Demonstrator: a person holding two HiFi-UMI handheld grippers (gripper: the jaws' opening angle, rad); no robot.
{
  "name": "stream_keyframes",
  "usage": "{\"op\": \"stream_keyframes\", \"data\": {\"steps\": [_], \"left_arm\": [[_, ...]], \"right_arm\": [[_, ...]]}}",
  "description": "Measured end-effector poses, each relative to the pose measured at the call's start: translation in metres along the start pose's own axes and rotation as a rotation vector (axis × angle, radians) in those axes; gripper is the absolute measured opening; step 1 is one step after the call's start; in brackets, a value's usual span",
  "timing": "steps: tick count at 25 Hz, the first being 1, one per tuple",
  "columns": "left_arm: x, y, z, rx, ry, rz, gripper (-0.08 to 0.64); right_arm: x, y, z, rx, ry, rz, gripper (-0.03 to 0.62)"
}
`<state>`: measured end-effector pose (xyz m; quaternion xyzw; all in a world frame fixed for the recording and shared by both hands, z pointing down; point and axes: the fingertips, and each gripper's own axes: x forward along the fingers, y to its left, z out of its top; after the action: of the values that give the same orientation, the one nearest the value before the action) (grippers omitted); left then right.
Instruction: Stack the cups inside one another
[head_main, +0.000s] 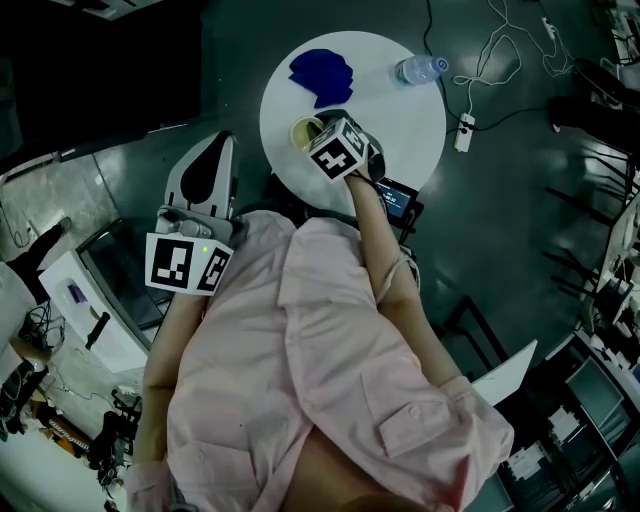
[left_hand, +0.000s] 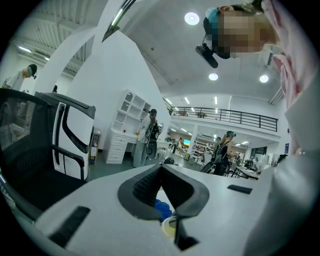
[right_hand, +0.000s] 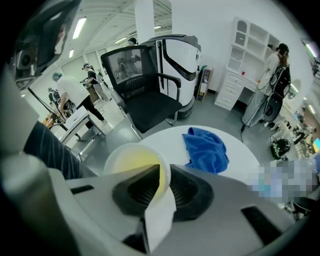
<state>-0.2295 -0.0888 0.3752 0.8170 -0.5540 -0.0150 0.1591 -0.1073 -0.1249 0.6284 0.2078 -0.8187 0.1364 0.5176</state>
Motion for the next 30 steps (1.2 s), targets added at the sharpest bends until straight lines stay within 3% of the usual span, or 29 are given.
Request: {"op": "stream_keyframes", "data": {"steps": [3,5,30], "left_arm": [[0.0,0.001,-0.001,-0.001,-0.001,-0.001,0.009],[0.0,0.001,0.0,-0.002,-0.001,-0.003,0.009],[-0.003,-0.001,0.001,0.0,-0.006,0.004,0.009]], "right_arm": [[0.001,0.001,0.001,-0.002,-0.005,0.001,0.059],[0.002,0.001,0.001,0.003,-0.003,-0.001,0.146],[-0.005,-0.011,0.003,0.064,-0.046,-0.041,0.187]]}}
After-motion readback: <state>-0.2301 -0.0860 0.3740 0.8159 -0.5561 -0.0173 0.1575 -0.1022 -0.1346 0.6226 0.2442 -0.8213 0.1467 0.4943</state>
